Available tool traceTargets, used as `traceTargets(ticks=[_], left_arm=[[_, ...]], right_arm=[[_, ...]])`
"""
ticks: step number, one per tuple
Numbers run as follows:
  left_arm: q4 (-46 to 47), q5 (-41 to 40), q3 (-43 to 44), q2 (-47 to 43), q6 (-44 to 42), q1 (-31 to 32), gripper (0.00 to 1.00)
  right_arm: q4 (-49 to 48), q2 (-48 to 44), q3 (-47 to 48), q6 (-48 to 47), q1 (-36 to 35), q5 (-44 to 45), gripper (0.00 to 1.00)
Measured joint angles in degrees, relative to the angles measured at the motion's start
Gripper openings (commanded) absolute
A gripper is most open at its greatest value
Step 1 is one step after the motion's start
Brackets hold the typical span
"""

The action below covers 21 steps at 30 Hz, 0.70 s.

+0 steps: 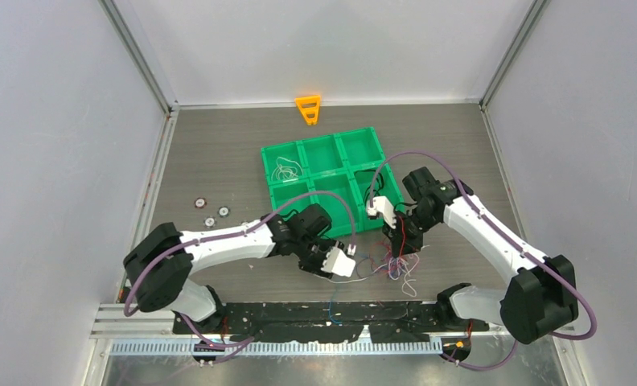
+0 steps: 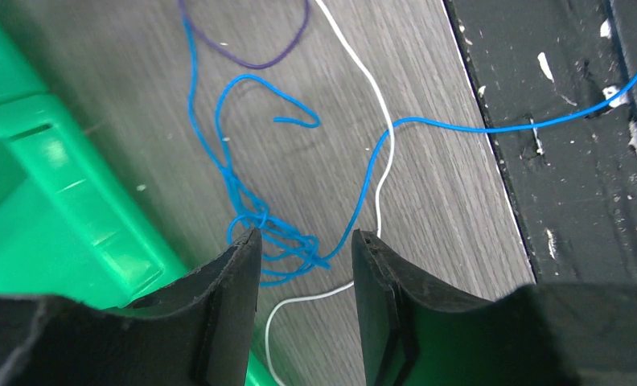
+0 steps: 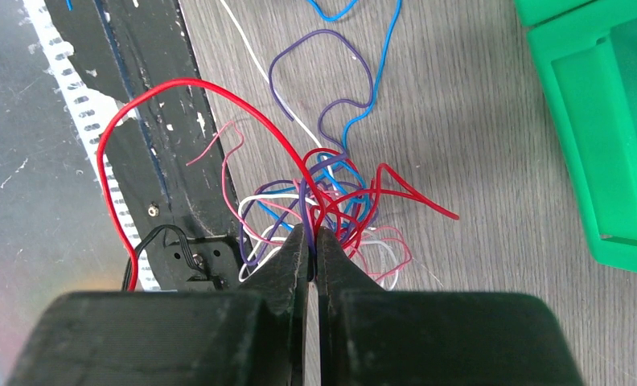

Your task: Untangle the cables

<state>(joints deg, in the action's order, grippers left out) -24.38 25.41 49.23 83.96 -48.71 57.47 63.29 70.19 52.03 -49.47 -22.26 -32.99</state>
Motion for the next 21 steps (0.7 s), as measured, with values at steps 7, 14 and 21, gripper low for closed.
traceTargets(ticks=[7, 14, 21], left_arm=[[0.2, -2.2, -1.2, 3.4, -5.5, 2.7, 0.38], [0.3, -3.1, -0.3, 3.5, -4.1, 4.8, 0.0], [-4.3, 1.5, 11.3, -8.2, 11.1, -3.2, 0.0]], right_arm=[[-1.0, 1.6, 0.0, 0.0, 0.2, 0.9, 0.15], [-2.2, 5.9, 0.0, 0.0, 3.9, 1.0, 0.16], [-2.8, 5.7, 0.0, 0.2, 8.9, 1.0, 0.81]])
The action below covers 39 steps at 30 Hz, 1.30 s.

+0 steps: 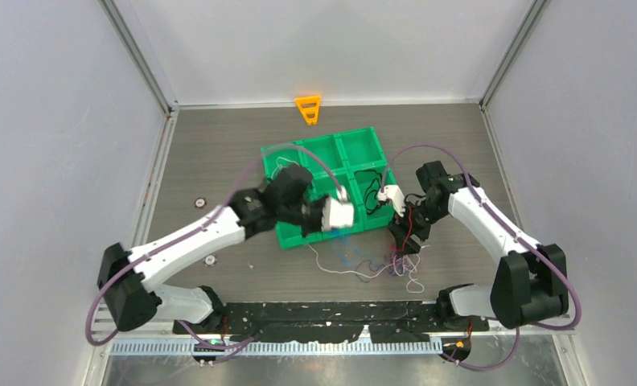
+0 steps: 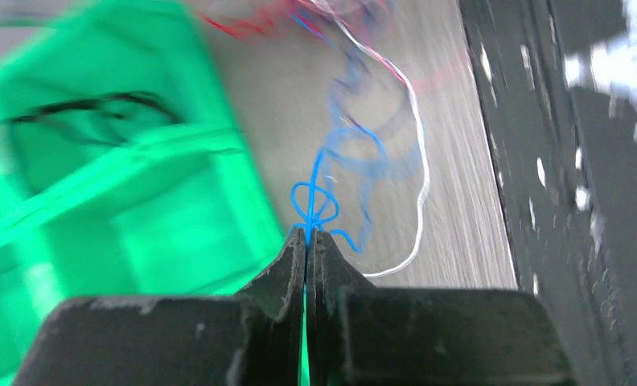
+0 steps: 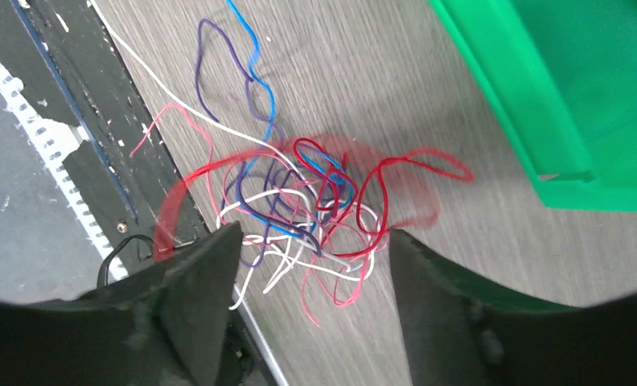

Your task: Untangle the cables

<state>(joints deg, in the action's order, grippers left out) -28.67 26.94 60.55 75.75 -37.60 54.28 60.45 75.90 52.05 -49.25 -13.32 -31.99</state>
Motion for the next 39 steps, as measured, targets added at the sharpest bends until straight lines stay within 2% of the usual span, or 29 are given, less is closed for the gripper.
traceTargets(ticks=[2, 3, 6, 11, 15, 18, 22, 26, 30, 34, 39], left_arm=[[0.7, 2.1, 5.8, -2.4, 7.8, -4.5, 0.0], [1.1, 2.6, 7.5, -3.2, 10.7, -6.0, 0.0], [2.5, 4.6, 11.8, -5.4, 21.7, -8.0, 0.0], [4.1, 6.0, 13.8, -5.6, 37.6, -7.9, 0.0], [6.0, 6.7, 14.0, -5.1, 47.7, -8.9, 0.0], [9.0, 7.7, 14.0, -5.1, 53.9, -10.1, 0.0], [13.7, 8.5, 14.0, -5.1, 61.5, -11.5, 0.0], [17.0, 8.9, 13.9, -4.9, 67.6, -12.8, 0.0], [19.3, 9.0, 13.3, -3.9, 71.8, -13.4, 0.0], [20.7, 9.0, 12.2, -3.2, 74.5, -13.6, 0.0], [22.6, 9.1, 11.3, -2.2, 77.2, -13.5, 0.0]], right_arm=[[-0.2, -2.4, 0.2, 0.6, 0.1, -1.3, 0.97], [-0.2, -4.1, 0.8, 1.3, 0.1, -2.1, 0.98], [-1.9, -10.2, 3.8, 4.3, 0.1, -4.6, 0.95], [-10.2, -21.5, 8.4, 12.1, 0.1, -8.6, 0.95], [-15.0, -25.3, 8.7, 16.8, 0.1, -13.4, 0.95], [-21.0, -26.4, 5.0, 21.2, 0.0, -17.3, 0.95], [-33.2, -28.5, -6.4, 29.7, -1.3, -18.4, 0.98], [-44.3, -30.5, -16.4, 37.7, -4.4, -15.6, 1.0], [-50.9, -33.1, -17.2, 40.2, -8.5, -13.2, 0.96], [-55.8, -34.4, -15.5, 41.9, -9.8, -12.1, 0.83], [-61.6, -33.6, -14.2, 45.6, -13.0, -10.2, 0.8]])
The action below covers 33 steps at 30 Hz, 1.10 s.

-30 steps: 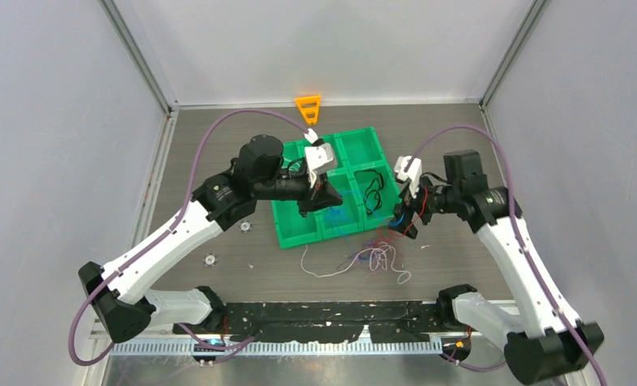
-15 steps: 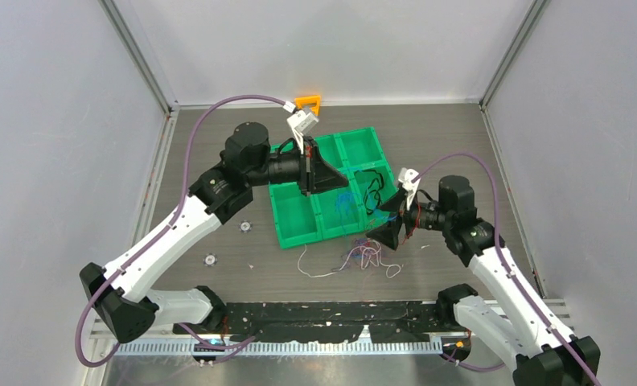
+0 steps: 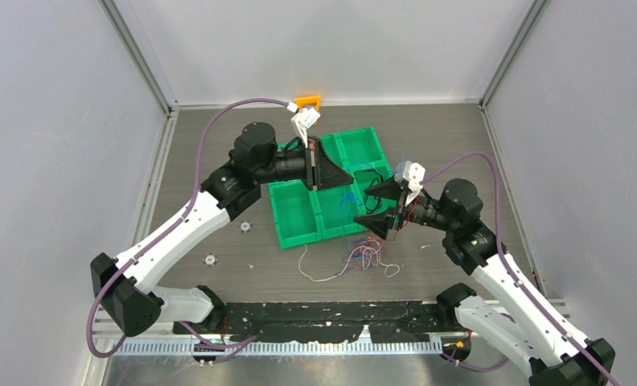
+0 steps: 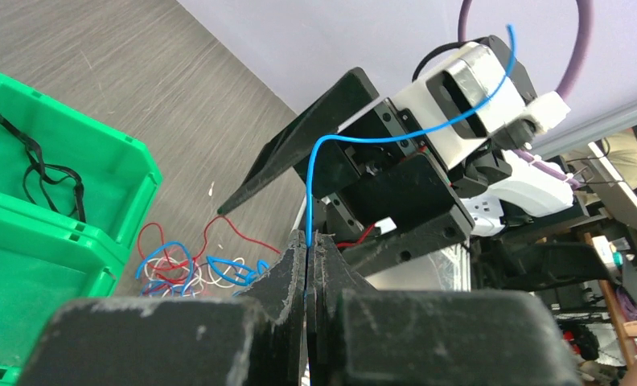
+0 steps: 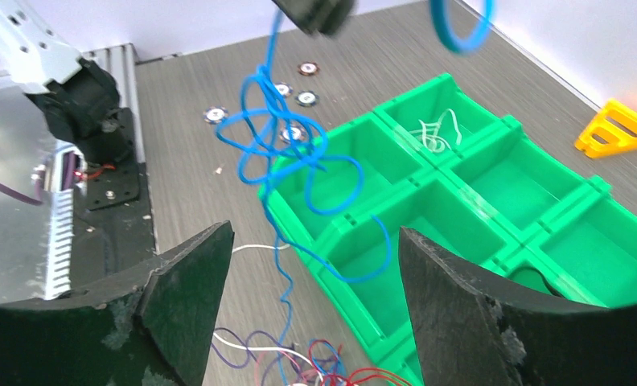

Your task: Untangle the cables

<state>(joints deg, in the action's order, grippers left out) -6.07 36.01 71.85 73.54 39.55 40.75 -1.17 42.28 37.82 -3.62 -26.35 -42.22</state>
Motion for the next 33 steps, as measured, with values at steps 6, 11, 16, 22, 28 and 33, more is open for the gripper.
traceTargets(ticks=[6, 11, 16, 22, 28, 33], left_arm=[[0.9, 0.1, 0.0, 0.3, 1.0, 0.0, 0.0], [1.1, 0.1, 0.0, 0.2, 0.9, 0.0, 0.0], [0.3, 0.4, -1.1, -1.4, -0.2, -1.9, 0.0], [-4.8, 0.7, -5.2, -7.8, -6.0, -6.5, 0.0], [-9.4, 0.3, -8.7, -14.5, -11.1, -14.1, 0.0], [-9.5, -2.0, -10.7, -23.1, -13.0, -24.2, 0.0]], right_arm=[[-4.5, 5.3, 1.4, 4.3, -3.4, 1.5, 0.58], [-5.2, 7.6, 1.4, 5.3, -3.8, 4.4, 0.1], [-0.6, 5.8, 1.9, 2.3, -3.6, 9.4, 0.06], [8.8, -3.1, 2.6, -8.1, -1.6, 12.4, 0.05], [21.6, -8.5, 3.4, -20.4, 7.6, 14.9, 0.05], [35.1, -5.8, 3.5, -29.4, 18.6, 16.9, 0.05]])
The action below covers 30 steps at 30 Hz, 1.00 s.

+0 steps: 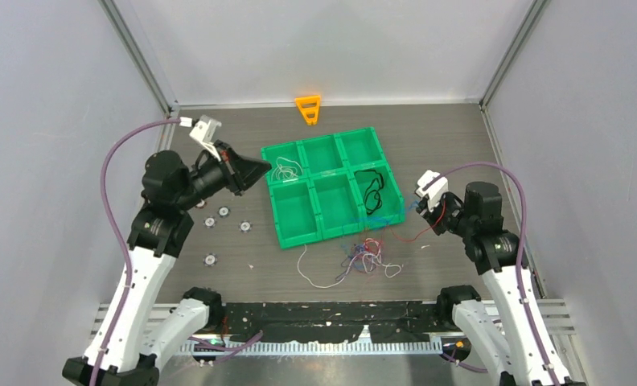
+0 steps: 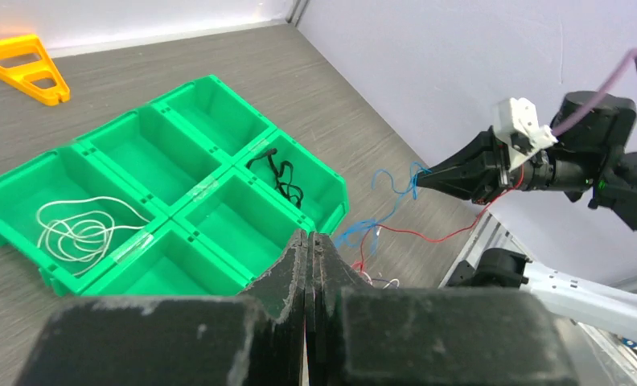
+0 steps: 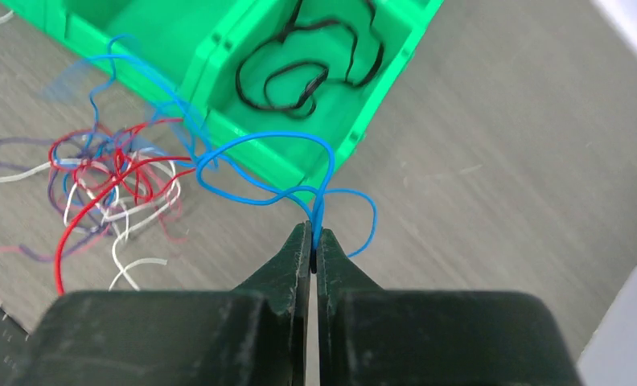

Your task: Untangle the cables

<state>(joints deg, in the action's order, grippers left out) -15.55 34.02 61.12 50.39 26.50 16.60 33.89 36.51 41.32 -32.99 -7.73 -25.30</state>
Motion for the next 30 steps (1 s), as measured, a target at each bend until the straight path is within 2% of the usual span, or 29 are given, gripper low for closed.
traceTargets(ticks=[1, 2, 3, 4, 8, 13, 16, 22, 26, 30], left_arm=[[0.0, -0.2, -0.7, -1.0, -0.3, -0.9, 0.0], [0.0, 0.2, -1.4, -1.7, -0.6, -1.4, 0.08], [0.2, 1.3, -2.1, -2.3, -1.2, -1.6, 0.33], [0.5, 2.6, -2.8, -2.5, -1.8, -1.4, 0.46], [0.9, 4.9, -5.7, -1.6, -6.2, 3.8, 0.78], [0.5, 4.2, -8.5, 1.4, -15.4, 15.6, 0.83], [1.9, 4.1, -8.4, 5.0, -19.8, 19.9, 0.85], [4.0, 4.1, -5.5, 13.5, -25.1, 21.6, 0.85], [4.6, 4.3, 1.0, 15.9, -27.1, 22.2, 0.84], [5.9, 4.6, 8.3, 16.1, -29.3, 25.5, 0.95]], right_arm=[[2.1, 0.6, 0.3, -1.1, 1.4, -0.3, 0.05], [4.3, 1.4, 0.8, -2.1, 2.7, -1.1, 0.05], [6.2, 2.4, 1.6, -2.8, 3.5, -2.2, 0.05], [7.4, 3.0, 2.3, -3.1, 3.8, -3.4, 0.05], [10.9, 5.9, 7.8, -1.7, 4.1, -10.8, 0.05], [9.7, 7.6, 16.3, 5.0, 4.1, -16.4, 0.05], [7.5, 7.8, 22.0, 9.7, 4.1, -18.9, 0.05], [0.7, 7.7, 30.4, 19.4, 4.1, -22.4, 0.05], [-3.6, 6.8, 32.5, 24.0, 4.1, -24.7, 0.05], [-6.0, 6.2, 30.3, 25.7, 4.1, -28.3, 0.05]])
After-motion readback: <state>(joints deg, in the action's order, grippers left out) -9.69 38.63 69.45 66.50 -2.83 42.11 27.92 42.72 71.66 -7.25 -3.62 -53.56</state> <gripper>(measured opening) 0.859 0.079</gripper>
